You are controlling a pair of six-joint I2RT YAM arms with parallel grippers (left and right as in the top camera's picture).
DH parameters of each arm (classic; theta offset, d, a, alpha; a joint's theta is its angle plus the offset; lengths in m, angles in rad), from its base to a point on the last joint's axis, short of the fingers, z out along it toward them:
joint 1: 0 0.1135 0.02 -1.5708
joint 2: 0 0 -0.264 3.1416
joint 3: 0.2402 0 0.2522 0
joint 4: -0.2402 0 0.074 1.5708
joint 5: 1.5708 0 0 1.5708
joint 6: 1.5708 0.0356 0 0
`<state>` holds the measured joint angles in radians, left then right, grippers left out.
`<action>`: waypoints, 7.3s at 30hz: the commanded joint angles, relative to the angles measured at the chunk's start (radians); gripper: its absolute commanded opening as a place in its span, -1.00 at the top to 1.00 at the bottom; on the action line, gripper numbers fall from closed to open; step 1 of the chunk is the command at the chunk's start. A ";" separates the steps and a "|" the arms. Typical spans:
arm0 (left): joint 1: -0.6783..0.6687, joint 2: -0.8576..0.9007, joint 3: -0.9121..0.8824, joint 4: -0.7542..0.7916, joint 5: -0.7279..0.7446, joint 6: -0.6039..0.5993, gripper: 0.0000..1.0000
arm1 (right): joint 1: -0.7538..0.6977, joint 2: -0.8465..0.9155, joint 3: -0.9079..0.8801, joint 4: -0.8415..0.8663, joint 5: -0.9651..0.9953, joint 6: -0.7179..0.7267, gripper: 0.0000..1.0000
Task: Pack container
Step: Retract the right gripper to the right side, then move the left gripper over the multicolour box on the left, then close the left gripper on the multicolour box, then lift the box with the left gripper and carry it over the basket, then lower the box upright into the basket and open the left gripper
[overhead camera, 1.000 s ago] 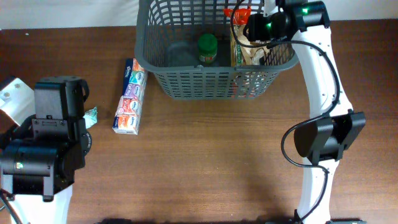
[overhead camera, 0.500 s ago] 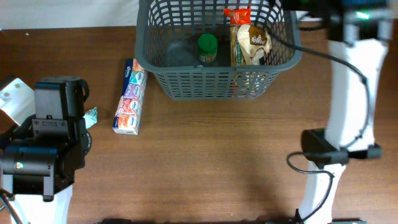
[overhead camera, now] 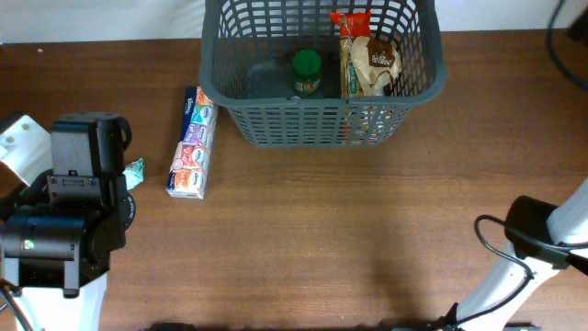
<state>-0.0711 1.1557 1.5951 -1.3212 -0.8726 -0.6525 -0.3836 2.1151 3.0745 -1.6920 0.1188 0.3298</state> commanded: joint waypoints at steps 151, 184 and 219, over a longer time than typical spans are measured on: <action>-0.149 1.024 1.429 -0.087 0.603 0.357 0.97 | -0.089 0.018 -0.687 0.021 0.076 0.019 -0.98; -0.298 1.365 1.236 0.053 0.652 0.358 0.87 | -0.089 0.018 -0.687 0.021 0.076 0.019 -0.98; -0.295 1.271 1.228 0.042 0.667 0.412 -0.99 | -0.089 0.018 -0.687 0.021 0.076 0.019 -0.98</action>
<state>-0.3729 2.5225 2.7575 -1.2793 -0.2096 -0.2687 -0.4664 2.1292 2.3913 -1.6722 0.1768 0.3401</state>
